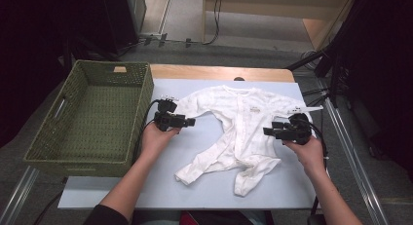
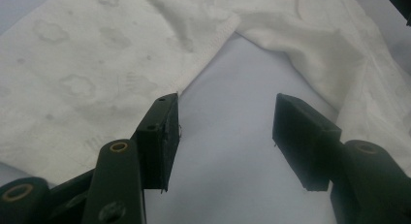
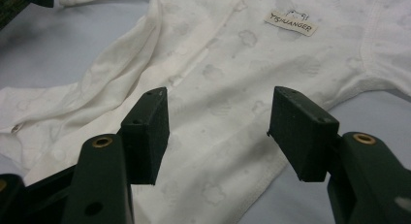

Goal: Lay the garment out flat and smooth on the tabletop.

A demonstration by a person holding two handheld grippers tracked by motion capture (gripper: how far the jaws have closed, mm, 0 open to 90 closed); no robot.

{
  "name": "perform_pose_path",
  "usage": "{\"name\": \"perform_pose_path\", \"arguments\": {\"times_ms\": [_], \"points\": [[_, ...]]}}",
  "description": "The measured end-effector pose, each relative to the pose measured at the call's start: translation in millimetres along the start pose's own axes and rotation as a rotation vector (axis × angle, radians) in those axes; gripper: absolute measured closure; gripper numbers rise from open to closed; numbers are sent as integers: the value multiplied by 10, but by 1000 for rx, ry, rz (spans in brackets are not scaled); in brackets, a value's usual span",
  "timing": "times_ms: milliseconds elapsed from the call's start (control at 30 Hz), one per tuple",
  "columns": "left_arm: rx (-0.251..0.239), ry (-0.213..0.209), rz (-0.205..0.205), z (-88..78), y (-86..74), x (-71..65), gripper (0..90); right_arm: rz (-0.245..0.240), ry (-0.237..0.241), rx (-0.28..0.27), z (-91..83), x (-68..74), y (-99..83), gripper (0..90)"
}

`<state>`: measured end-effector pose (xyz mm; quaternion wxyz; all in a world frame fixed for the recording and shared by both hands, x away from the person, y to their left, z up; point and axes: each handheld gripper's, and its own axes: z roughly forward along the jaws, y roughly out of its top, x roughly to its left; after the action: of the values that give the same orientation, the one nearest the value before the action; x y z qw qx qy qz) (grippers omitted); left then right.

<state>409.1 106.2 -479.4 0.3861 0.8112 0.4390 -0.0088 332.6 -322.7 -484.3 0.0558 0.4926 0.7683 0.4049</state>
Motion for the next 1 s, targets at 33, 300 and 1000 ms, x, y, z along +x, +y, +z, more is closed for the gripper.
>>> {"name": "perform_pose_path", "arguments": {"times_ms": [33,300,1000], "points": [[-2,-3,3,-6,-4,-10,422,0,2,-3,0,8,-3,370],[-1,-28,49,-46,-62,-90,388,-12,8,-4,19,78,-5,369],[-15,-86,149,-284,-322,-363,388,-27,37,-5,118,332,84,374]]}}
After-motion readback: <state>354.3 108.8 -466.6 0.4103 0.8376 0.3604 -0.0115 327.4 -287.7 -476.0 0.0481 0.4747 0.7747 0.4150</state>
